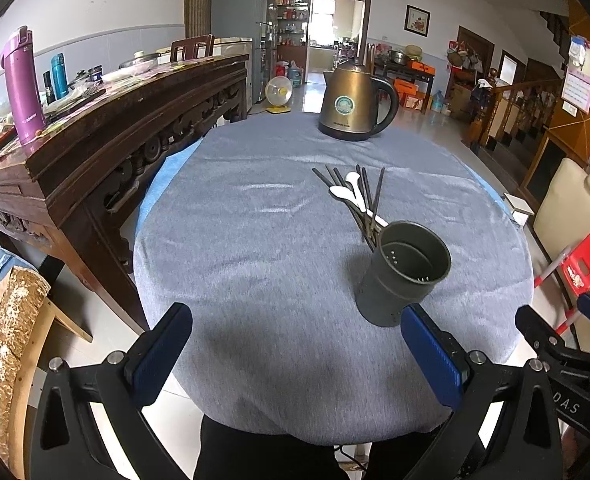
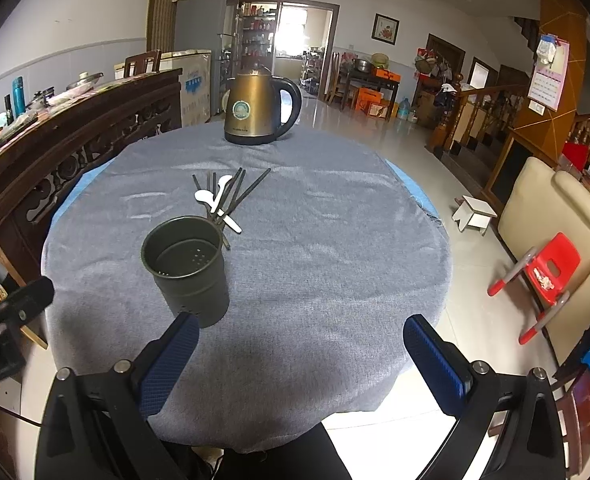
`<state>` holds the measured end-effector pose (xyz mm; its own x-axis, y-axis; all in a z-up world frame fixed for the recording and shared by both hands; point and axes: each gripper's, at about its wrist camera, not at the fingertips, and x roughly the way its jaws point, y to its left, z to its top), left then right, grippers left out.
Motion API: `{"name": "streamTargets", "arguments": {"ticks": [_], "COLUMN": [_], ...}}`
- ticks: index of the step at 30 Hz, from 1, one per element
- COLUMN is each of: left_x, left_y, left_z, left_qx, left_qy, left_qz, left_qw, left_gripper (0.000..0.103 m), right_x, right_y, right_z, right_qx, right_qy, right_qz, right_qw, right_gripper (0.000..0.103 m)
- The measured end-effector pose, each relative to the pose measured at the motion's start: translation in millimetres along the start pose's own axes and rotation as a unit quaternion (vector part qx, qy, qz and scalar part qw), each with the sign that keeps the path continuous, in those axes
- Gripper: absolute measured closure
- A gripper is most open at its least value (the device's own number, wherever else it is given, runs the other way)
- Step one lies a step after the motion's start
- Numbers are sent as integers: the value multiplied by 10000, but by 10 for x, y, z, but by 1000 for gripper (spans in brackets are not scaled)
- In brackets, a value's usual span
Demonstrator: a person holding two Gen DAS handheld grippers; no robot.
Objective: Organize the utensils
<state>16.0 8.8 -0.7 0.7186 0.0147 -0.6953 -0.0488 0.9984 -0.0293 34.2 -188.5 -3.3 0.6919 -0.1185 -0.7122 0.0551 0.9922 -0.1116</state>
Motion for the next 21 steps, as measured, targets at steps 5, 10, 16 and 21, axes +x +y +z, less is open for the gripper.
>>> {"name": "streamTargets", "arguments": {"ticks": [5, 10, 16, 21], "left_x": [29, 95, 240, 516], "left_y": [17, 24, 46, 87], "left_z": [110, 239, 437, 729], "left_qx": [-50, -239, -381, -502], "left_qy": [11, -24, 10, 212], "left_qz": [88, -11, -79, -125], "left_qw": [9999, 9997, 9992, 9984], "left_gripper": [0, 0, 0, 0], "right_x": [83, 165, 284, 450], "right_y": [-39, -80, -160, -251], "right_z": [51, 101, 214, 380], "right_qx": [45, 55, 93, 150], "right_qy": [59, 104, 106, 168], "right_qz": [0, -21, -96, 7], "right_qw": [10000, 9999, 9999, 9997], "right_gripper": [0, 0, 0, 0]}}
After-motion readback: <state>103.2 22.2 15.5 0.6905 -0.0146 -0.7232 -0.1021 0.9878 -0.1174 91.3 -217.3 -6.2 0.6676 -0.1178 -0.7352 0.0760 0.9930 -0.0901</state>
